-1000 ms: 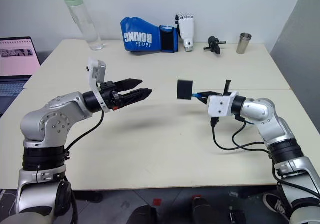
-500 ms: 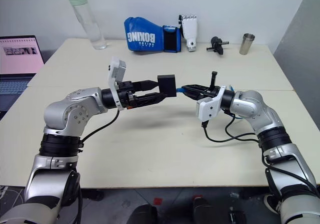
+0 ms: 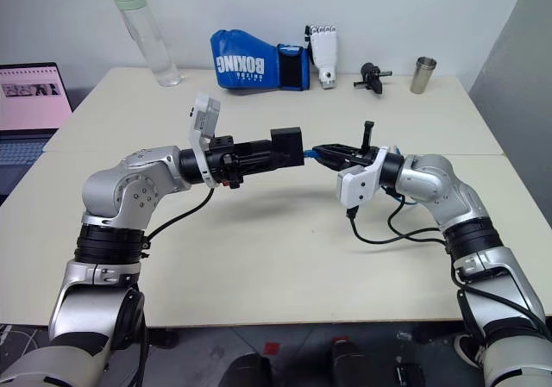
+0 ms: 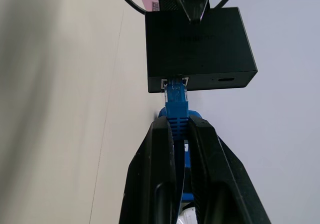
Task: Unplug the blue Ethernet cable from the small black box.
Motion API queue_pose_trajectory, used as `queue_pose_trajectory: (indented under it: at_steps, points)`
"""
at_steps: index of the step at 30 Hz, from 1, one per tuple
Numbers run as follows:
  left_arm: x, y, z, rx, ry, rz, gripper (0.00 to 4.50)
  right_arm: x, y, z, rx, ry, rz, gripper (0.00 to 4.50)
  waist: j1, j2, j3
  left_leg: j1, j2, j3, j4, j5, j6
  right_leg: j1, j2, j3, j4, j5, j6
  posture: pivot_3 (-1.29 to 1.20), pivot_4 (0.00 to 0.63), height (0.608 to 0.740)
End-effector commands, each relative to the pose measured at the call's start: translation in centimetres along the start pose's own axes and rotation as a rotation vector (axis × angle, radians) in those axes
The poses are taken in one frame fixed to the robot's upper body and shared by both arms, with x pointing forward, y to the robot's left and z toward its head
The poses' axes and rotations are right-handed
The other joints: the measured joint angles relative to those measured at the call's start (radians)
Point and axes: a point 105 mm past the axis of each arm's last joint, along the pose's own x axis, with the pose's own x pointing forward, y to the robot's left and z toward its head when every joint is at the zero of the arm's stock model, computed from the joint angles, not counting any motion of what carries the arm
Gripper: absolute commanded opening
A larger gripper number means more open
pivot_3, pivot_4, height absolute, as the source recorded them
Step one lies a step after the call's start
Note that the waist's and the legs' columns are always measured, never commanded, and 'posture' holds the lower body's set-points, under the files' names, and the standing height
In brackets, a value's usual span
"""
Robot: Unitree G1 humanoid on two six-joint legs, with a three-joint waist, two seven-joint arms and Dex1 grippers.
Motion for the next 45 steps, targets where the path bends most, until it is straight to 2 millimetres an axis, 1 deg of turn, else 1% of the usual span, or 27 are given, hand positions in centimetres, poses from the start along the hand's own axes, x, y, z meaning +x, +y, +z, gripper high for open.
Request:
queue_pose_trajectory:
  at_steps: [1, 2, 7, 9, 10, 12, 14, 16, 18, 20, 21, 23, 24, 26, 27, 28, 30, 32, 34, 37, 41, 45]
  points:
    - [0.3, -0.5, 1.2, 0.035, -0.032, -0.033, 0.84, 0.2, -1.6, 0.9, -0.053, -0.035, -0.043, 0.13, 0.000, 0.000, 0.000, 0.000, 0.000, 0.000, 0.000, 0.000, 0.000, 0.000, 0.000, 0.000, 0.000, 0.000, 0.000, 0.00, 0.150, 0.740]
    - [0.3, -0.6, 1.2, 0.033, -0.031, -0.035, 0.78, 0.3, -1.6, 1.0, -0.056, -0.038, -0.041, 0.13, 0.000, 0.000, 0.000, 0.000, 0.000, 0.000, 0.000, 0.000, 0.000, 0.000, 0.000, 0.000, 0.000, 0.000, 0.000, 0.00, 0.150, 0.740]
    - [0.4, -0.5, 1.1, 0.043, -0.029, -0.029, 0.78, 0.6, -1.6, 1.7, -0.063, -0.069, -0.034, 0.13, 0.000, 0.000, 0.000, 0.000, 0.000, 0.000, 0.000, 0.000, 0.000, 0.000, 0.000, 0.000, 0.000, 0.000, 0.000, 0.00, 0.150, 0.740]
    - [0.4, -0.4, 1.1, 0.039, -0.030, -0.025, 0.78, 0.7, -1.2, 1.5, -0.036, -0.055, 0.005, 0.81, 0.000, 0.000, 0.000, 0.000, 0.000, 0.000, 0.000, 0.000, 0.000, 0.000, 0.000, 0.000, 0.000, 0.000, 0.000, 0.00, 0.150, 0.740]
    - [0.3, -0.5, 1.1, 0.037, -0.029, -0.029, 0.78, 0.8, -0.9, 1.4, -0.019, -0.045, 0.022, 0.90, 0.000, 0.000, 0.000, 0.000, 0.000, 0.000, 0.000, 0.000, 0.000, 0.000, 0.000, 0.000, 0.000, 0.000, 0.000, 0.00, 0.150, 0.740]
    - [0.1, -0.6, 1.1, 0.046, -0.024, -0.034, 0.78, 0.5, -0.8, 1.5, 0.024, -0.044, 0.050, 1.37, 0.000, 0.000, 0.000, 0.000, 0.000, 0.000, 0.000, 0.000, 0.000, 0.000, 0.000, 0.000, 0.000, 0.000, 0.000, 0.00, 0.150, 0.740]
    - [-0.1, -0.5, 0.9, 0.057, -0.013, -0.032, 0.78, 0.1, -1.0, 1.8, 0.054, -0.049, 0.071, 1.72, 0.000, 0.000, 0.000, 0.000, 0.000, 0.000, 0.000, 0.000, 0.000, 0.000, 0.000, 0.000, 0.000, 0.000, 0.000, 0.00, 0.150, 0.740]
    - [-0.4, -0.5, 0.7, 0.067, 0.002, -0.031, 0.78, -0.6, -0.6, 1.6, 0.105, -0.023, 0.138, 2.15, 0.001, 0.000, 0.000, 0.000, 0.000, 0.000, 0.000, 0.000, 0.000, 0.000, 0.000, 0.000, 0.000, 0.000, 0.000, 0.00, 0.150, 0.740]
    - [-0.7, -0.9, 0.5, 0.069, 0.013, -0.044, 0.78, -1.7, -0.6, 1.4, 0.214, 0.009, 0.170, 2.54, 0.002, 0.000, 0.000, 0.000, 0.000, 0.000, 0.000, 0.000, 0.000, 0.000, 0.000, 0.000, 0.000, 0.000, 0.000, 0.00, 0.150, 0.740]
    - [-1.0, -1.2, 0.3, 0.073, 0.023, -0.060, 0.78, -2.7, -1.1, 1.4, 0.375, 0.039, 0.190, 2.93, 0.005, 0.000, 0.000, 0.000, 0.000, -0.001, 0.000, 0.000, 0.000, 0.001, 0.000, -0.001, 0.000, 0.000, 0.000, 0.00, 0.150, 0.740]
    - [-1.1, -1.3, 0.3, 0.073, 0.022, -0.065, 0.78, -3.2, -1.7, 1.4, 0.470, 0.050, 0.186, 3.19, 0.007, 0.000, 0.000, 0.000, 0.000, -0.001, 0.000, 0.000, 0.000, 0.001, 0.000, -0.001, 0.000, 0.000, 0.000, 0.00, 0.150, 0.740]
    - [-1.3, -1.4, 0.5, 0.070, 0.017, -0.074, 0.78, -3.7, -2.9, 1.5, 0.727, 0.068, 0.174, 3.64, 0.012, 0.001, 0.000, 0.000, 0.000, -0.001, 0.001, 0.000, 0.000, 0.000, 0.000, -0.001, 0.001, 0.000, 0.000, 0.00, 0.150, 0.740]
    - [-1.4, -1.4, 0.6, 0.063, 0.016, -0.082, 0.78, -3.9, -3.7, 1.6, 0.886, 0.062, 0.163, 3.88, 0.012, 0.001, 0.000, 0.000, 0.000, -0.001, 0.001, 0.000, 0.000, 0.000, 0.000, -0.001, 0.001, 0.000, 0.000, 0.00, 0.150, 0.740]
    - [-1.5, -1.5, 0.7, 0.056, 0.011, -0.104, 0.78, -3.9, -4.7, 1.8, 1.126, 0.051, 0.153, 4.42, 0.012, 0.001, 0.000, 0.000, 0.001, -0.001, 0.002, 0.000, 0.001, 0.000, 0.000, -0.001, 0.002, 0.000, 0.000, 0.00, 0.150, 0.740]
    - [-1.4, -1.5, 0.9, 0.055, 0.005, -0.114, 0.78, -3.8, -5.0, 2.0, 1.233, 0.037, 0.168, 4.49, 0.012, 0.001, 0.000, 0.001, 0.001, -0.001, 0.002, -0.001, 0.002, 0.000, 0.000, -0.001, 0.002, 0.000, 0.000, 0.00, 0.150, 0.740]
    - [-1.4, -1.5, 1.1, 0.055, 0.000, -0.121, 0.78, -3.7, -5.1, 2.1, 1.304, 0.023, 0.181, 4.49, 0.013, 0.001, 0.000, 0.001, 0.001, -0.001, 0.002, -0.001, 0.002, 0.000, 0.001, -0.001, 0.003, 0.000, 0.000, 0.00, 0.150, 0.740]
    - [-1.2, -1.6, 1.4, 0.049, -0.006, -0.140, 0.78, -3.3, -5.4, 2.1, 1.408, 0.003, 0.173, 4.49, 0.017, 0.001, 0.000, 0.000, 0.001, -0.003, 0.002, -0.002, 0.004, 0.000, 0.001, -0.003, 0.002, 0.000, 0.000, 0.00, 0.150, 0.740]
    - [-0.9, -1.9, 1.3, 0.050, 0.001, -0.166, 0.78, -2.7, -5.4, 3.0, 1.512, -0.058, 0.208, 4.49, 0.018, 0.001, 0.000, -0.001, 0.000, -0.003, 0.001, -0.003, 0.005, 0.000, 0.001, -0.003, 0.001, 0.000, 0.000, 0.00, 0.150, 0.740]
    - [-0.7, -2.0, 1.3, 0.051, 0.004, -0.180, 0.78, -2.0, -5.1, 3.6, 1.540, -0.079, 0.242, 4.49, 0.019, 0.001, 0.000, -0.001, 0.000, -0.003, 0.001, -0.003, 0.005, 0.000, 0.001, -0.003, 0.000, 0.000, 0.000, 0.00, 0.150, 0.740]
    - [-0.6, -2.1, 1.3, 0.057, 0.007, -0.192, 0.78, -1.1, -4.3, 3.7, 1.548, -0.067, 0.248, 4.49, 0.020, 0.001, 0.000, -0.003, 0.000, -0.003, 0.001, -0.003, 0.005, -0.001, 0.001, -0.003, 0.000, 0.000, 0.000, 0.00, 0.150, 0.740]
    - [-0.5, -2.5, 1.4, 0.062, 0.012, -0.221, 0.78, -0.8, -3.9, 3.7, 1.621, -0.084, 0.264, 4.49, 0.020, 0.001, 0.000, -0.003, 0.000, -0.003, 0.001, -0.003, 0.005, -0.001, 0.001, -0.004, 0.000, 0.000, 0.000, 0.00, 0.150, 0.740]
    - [-0.5, -2.7, 1.4, 0.063, 0.017, -0.231, 0.78, -0.9, -3.7, 3.8, 1.635, -0.089, 0.284, 4.49, 0.020, 0.001, 0.000, -0.003, 0.000, -0.004, 0.001, -0.003, 0.005, -0.001, 0.001, -0.004, 0.000, 0.000, 0.000, 0.00, 0.150, 0.740]
